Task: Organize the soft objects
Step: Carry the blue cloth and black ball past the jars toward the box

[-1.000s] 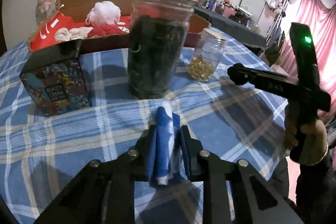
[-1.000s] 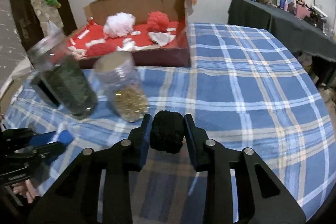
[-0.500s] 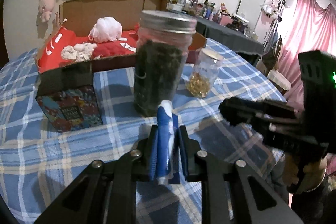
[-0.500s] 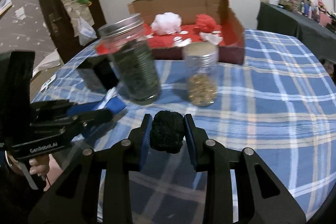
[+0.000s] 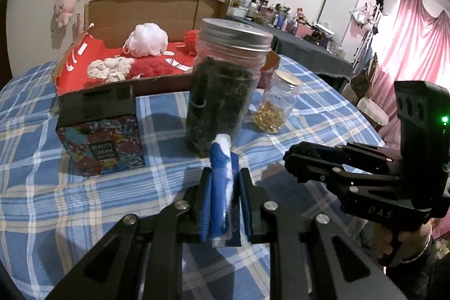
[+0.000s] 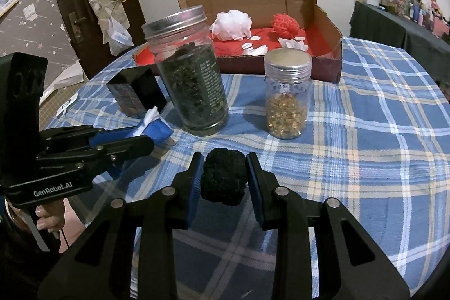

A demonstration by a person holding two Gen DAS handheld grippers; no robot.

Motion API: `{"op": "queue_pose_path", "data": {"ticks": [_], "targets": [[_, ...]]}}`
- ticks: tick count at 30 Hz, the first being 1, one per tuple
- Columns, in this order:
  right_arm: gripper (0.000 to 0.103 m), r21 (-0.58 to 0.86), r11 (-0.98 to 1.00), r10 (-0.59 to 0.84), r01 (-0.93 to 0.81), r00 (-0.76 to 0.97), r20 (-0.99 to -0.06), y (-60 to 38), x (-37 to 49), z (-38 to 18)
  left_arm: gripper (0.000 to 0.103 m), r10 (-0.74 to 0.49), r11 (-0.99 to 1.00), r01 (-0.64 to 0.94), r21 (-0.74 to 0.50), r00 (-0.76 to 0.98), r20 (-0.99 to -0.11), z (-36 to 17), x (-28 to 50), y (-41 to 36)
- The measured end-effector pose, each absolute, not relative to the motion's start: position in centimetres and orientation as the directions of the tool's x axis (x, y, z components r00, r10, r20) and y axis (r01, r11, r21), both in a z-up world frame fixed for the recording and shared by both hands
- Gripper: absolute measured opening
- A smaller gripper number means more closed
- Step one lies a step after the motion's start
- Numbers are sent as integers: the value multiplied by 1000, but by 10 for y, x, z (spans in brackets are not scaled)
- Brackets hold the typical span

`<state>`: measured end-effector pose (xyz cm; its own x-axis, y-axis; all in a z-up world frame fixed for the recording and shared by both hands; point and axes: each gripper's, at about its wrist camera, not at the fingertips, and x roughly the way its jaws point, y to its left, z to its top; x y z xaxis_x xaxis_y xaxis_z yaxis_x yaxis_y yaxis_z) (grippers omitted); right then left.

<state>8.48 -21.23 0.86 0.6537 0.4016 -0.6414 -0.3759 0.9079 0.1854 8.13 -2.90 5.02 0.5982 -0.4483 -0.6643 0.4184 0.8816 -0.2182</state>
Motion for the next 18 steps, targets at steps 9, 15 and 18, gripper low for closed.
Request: {"op": "queue_pose_path", "data": {"ticks": [9,15,18], "targets": [[29,193,913,392,-358,649,-652,-220,88,4,20,-448,887,391,-248,591,-671,48,83,-13],[29,191,923,374,-335,653,-659,-231,89,3,20,-457,886,368,-282,585,-670,47,81,6],[29,193,928,363,-320,656,-662,-238,91,2,20,-439,896,344,-280,594,-674,47,80,17]]}}
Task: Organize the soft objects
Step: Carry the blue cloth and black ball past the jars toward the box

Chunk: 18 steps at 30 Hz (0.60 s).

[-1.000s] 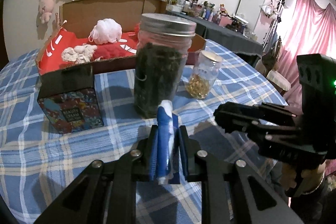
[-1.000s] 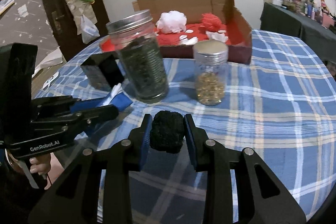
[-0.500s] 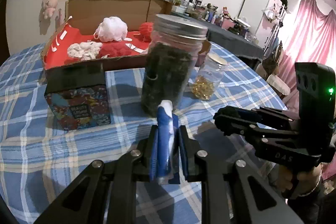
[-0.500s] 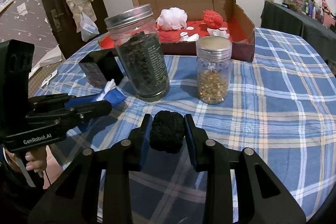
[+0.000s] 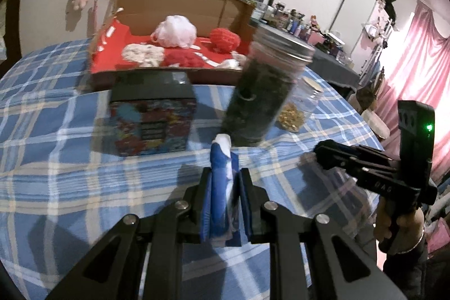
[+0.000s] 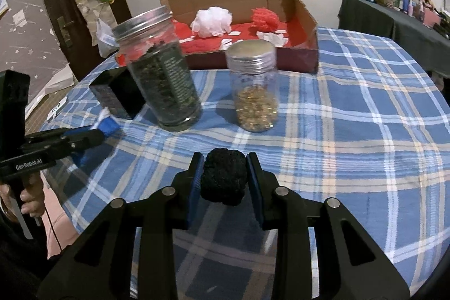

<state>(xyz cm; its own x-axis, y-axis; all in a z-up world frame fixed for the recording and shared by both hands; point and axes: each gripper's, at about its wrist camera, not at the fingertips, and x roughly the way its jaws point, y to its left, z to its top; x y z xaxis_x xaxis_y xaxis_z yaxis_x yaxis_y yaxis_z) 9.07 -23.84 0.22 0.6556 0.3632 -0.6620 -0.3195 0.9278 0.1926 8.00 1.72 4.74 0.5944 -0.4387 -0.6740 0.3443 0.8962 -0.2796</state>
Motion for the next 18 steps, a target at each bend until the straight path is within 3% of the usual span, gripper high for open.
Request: {"op": "queue_pose_path", "data": {"ticks": [18], "targets": [[29,177,954,296,-244,656,-694,-269,111,2,20,-287,958,179,-225,626,-725,42,92,86]]}}
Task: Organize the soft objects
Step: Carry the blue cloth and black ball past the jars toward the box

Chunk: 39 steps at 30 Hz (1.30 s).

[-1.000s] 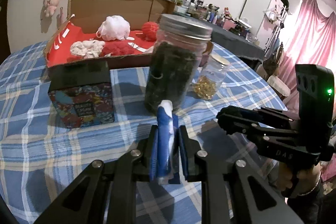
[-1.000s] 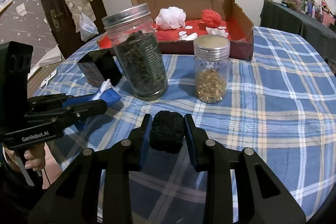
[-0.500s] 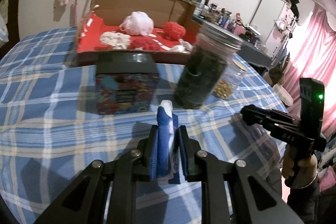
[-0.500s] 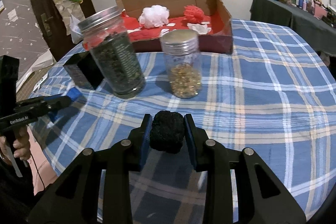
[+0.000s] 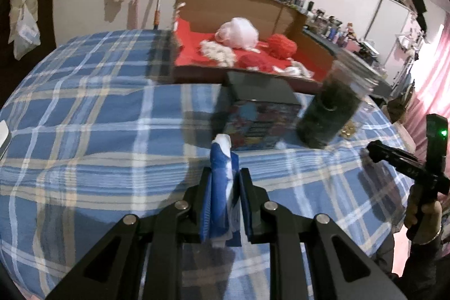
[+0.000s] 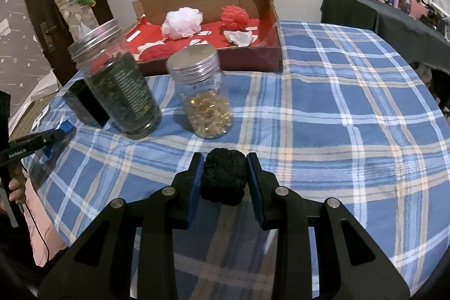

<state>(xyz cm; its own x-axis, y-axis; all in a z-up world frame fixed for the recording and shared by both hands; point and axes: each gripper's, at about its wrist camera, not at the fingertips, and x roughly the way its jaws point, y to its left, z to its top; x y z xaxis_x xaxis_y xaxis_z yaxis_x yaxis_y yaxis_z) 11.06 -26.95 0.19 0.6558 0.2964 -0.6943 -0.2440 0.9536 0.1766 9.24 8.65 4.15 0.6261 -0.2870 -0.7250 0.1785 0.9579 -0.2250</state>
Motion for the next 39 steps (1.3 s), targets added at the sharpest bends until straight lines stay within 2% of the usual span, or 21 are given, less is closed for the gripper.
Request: {"op": "queue_pose_path", "data": {"ticks": [8,24,39], "targets": [[29,181,954,295,-239,637,-712,-283,135,5,20,-272,962,172,-211,609,-745,40,120,106],[29,260,909,412,-325,612,-675,-300,188,19,20,-400,901,390,-189,581,-709,50,168,108],[29,334,856,510,-394,539,-670,-302,223,17,20,-440,865,471,-173,545,-714,60,201,108]]}}
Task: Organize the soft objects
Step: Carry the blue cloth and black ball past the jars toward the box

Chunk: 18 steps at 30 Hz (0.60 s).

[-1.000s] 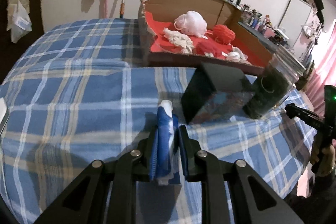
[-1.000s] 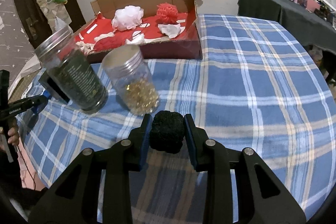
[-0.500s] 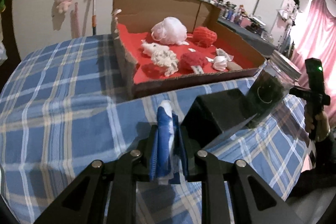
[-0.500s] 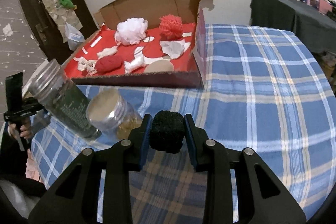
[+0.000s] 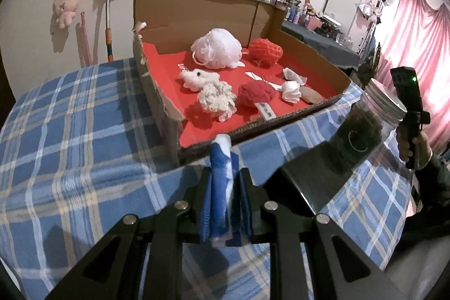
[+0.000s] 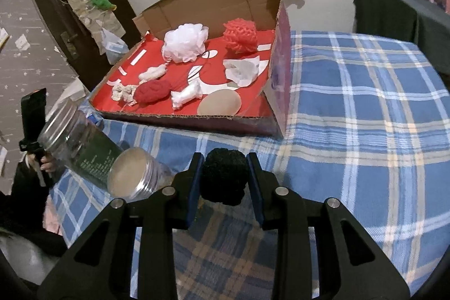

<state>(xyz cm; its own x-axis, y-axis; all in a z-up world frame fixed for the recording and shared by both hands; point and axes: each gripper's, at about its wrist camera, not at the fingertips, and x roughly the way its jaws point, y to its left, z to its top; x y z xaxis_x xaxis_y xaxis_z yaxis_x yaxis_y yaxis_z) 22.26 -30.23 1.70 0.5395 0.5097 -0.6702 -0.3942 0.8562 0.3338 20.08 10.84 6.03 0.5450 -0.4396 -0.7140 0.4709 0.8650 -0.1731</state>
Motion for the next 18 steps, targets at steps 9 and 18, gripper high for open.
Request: {"op": "queue_pose_path", "data": {"ticks": [9,18], "targets": [[29,364,831,549,-421,510,-662,-301,234,16,20,-477,831,529,-171,521,-708,69,211,103],[29,434,786,613,-441,461,-641,-303,248,16,20,-507,804,567,-180,495,-706,75,221,97]]}}
